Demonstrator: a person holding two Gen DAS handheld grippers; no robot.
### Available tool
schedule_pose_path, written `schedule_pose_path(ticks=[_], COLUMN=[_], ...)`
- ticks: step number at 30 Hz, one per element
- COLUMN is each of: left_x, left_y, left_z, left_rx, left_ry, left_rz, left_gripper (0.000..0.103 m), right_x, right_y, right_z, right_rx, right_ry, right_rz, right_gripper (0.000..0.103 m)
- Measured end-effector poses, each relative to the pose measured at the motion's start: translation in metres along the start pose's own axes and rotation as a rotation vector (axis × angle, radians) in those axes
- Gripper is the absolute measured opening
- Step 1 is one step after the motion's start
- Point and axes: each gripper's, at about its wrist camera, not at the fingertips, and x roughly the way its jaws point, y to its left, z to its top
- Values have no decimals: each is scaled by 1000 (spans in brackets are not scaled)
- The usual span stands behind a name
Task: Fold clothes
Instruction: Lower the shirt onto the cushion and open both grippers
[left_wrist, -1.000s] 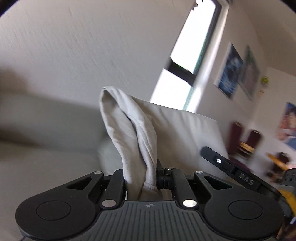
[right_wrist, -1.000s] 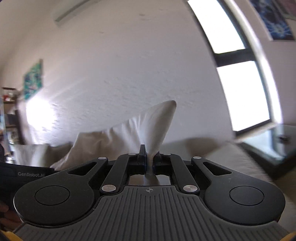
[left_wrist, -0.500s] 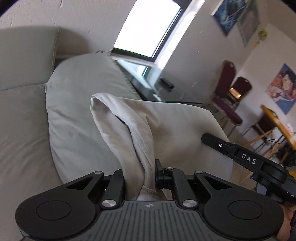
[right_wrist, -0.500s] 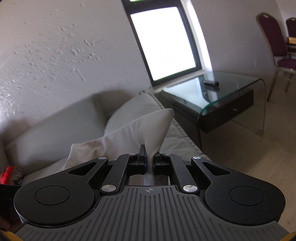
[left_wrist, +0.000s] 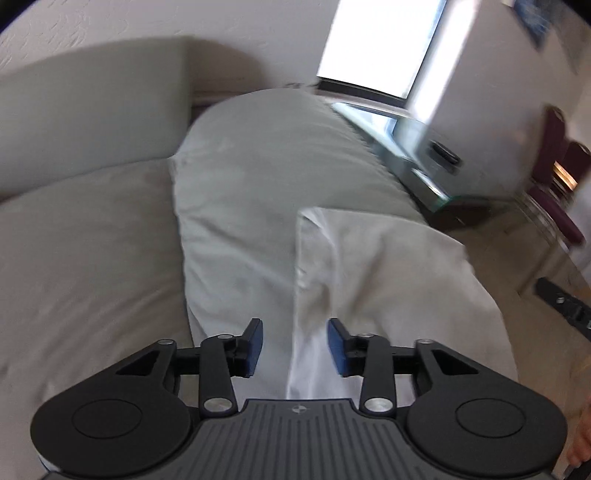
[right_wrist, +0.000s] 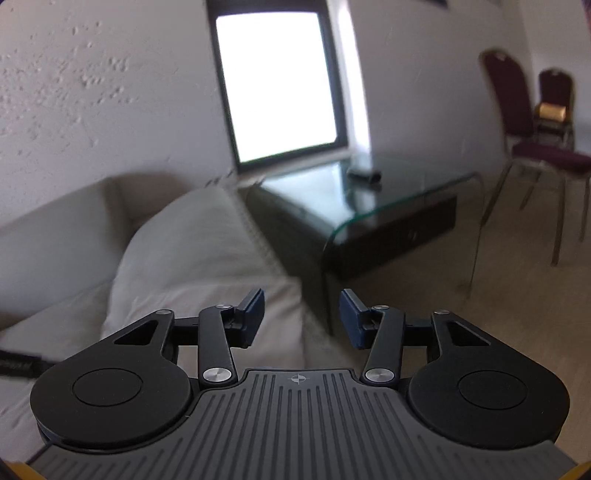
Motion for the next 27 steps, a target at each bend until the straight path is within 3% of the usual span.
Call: schedule_pose_path(ticks=[1, 2, 5, 7, 9, 13, 15, 16, 19, 22, 27], left_x=[-3, -6, -4, 9, 22, 12, -8, -19, -55, -94, -152], left_y=[-9, -18, -51, -66, -70, -67, -63, -63, -65, -68, -70], left_z=[-4, -8, -21, -32, -42, -48, -47, -46, -45, -45, -47], left_rx=[39, 79, 221, 292, 308, 292, 244, 233, 214, 204, 185], left_ry=[15, 30, 62, 124, 182, 200, 184, 169, 102, 44, -38], left_rz=[-2, -3, 23, 64, 92, 126, 122, 128, 147, 130, 50], left_gripper=[16, 16, 18, 21, 24, 27, 38, 42, 66, 74, 99], right_x=[-6, -12, -25, -31, -34, -50, -64, -70, -103, -136, -186], right_y=[1, 3, 11, 17, 19, 20, 22, 23, 32, 43, 62], right_z=[-6, -12, -32, -45, -57, -64, -54, -45, -16, 6, 23], right_rx=[-3, -6, -25, -66, -110, -131, -119, -116, -100, -84, -119], right_ry=[48, 97, 224, 264, 298, 355, 362, 353, 301, 309, 292], right_rz=[17, 34, 64, 38, -4, -41, -35, -31, 0, 55, 92], right_gripper=[26, 22, 19, 19, 19, 22, 24, 29, 65, 69, 69])
